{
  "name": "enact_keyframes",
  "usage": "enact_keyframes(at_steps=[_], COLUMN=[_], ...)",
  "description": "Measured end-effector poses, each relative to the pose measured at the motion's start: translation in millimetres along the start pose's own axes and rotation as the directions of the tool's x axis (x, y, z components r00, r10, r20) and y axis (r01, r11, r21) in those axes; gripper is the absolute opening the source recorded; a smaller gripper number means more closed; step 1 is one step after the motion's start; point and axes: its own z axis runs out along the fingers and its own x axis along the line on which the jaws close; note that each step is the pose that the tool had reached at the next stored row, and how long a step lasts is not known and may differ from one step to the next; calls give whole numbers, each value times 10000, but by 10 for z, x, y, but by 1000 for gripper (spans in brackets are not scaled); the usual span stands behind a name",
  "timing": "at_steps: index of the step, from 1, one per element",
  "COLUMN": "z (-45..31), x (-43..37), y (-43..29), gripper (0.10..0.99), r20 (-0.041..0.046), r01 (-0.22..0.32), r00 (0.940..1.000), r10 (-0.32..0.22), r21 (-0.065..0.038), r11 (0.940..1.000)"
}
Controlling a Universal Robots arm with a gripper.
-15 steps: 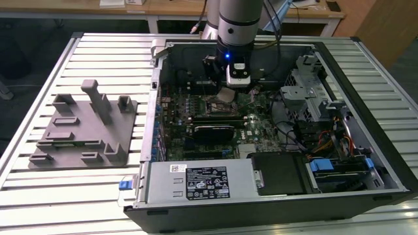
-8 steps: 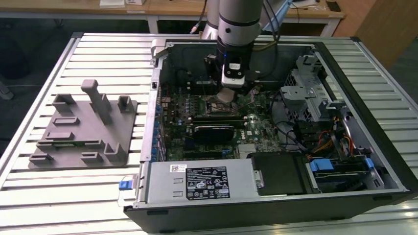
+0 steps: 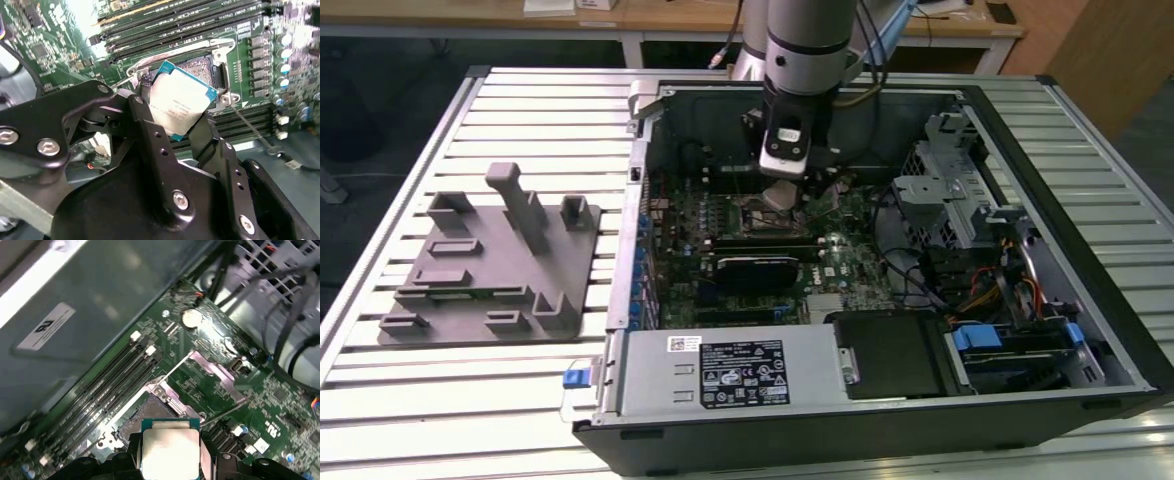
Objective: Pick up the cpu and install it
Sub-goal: 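Place the cpu into insertion slot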
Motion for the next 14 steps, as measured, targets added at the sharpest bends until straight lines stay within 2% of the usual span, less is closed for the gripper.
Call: enact_keyframes(at_steps=[4,7,11,14], z=[6,11,18,23], x=[0,0,0,0], y=[0,0,-1,-1], gripper=[545,545,545,545], r20=[32,55,86,108], r01=[-734,-1276,-1996,-2521], r00=[9973,9918,9798,9676], r10=[734,1276,1996,2521], r21=[-6,-11,-21,-30], r11=[9973,9918,9799,9677])
